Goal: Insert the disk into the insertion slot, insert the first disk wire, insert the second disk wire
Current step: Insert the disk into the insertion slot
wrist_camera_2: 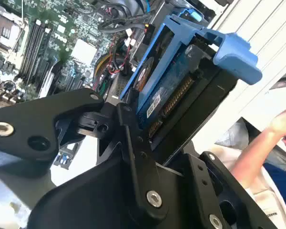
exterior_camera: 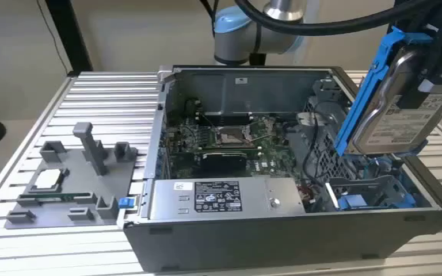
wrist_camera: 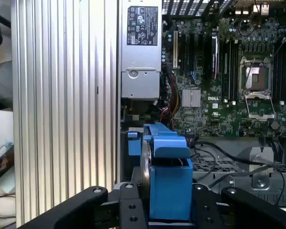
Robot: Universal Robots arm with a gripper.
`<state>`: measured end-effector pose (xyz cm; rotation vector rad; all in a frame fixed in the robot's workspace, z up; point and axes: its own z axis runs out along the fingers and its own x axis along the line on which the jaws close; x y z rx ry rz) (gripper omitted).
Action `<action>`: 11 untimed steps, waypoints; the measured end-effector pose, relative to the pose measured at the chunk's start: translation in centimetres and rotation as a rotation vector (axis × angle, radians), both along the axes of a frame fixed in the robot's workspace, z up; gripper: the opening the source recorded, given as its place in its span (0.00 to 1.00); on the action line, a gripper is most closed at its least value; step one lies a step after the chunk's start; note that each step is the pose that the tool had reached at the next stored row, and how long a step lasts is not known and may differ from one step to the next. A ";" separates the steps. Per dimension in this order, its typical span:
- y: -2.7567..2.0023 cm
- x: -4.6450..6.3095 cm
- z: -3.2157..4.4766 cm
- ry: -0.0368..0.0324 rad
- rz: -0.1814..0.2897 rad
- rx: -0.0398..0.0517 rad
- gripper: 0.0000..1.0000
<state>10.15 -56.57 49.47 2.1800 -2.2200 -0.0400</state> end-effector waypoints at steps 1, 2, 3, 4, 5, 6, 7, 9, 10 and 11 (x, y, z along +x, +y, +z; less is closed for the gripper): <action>0.00 0.0 0.00 0.0000 0.000 0.0000 0.00; 0.00 0.0 0.00 0.0000 0.000 0.0000 0.00; 0.00 0.0 0.00 0.0000 0.000 0.0000 0.00; 0.00 0.0 0.00 0.0000 0.000 0.0000 0.00; 0.00 0.0 0.00 0.0000 0.000 0.0000 0.00; 0.00 0.0 0.00 0.0000 0.000 0.0000 0.00; 0.00 0.0 0.00 0.0000 0.000 0.0000 0.00; 0.00 0.0 0.00 0.0000 0.000 0.0000 0.00; 0.00 0.0 0.00 0.0000 0.000 0.0000 0.00; 0.00 0.0 0.00 0.0000 0.000 0.0000 0.00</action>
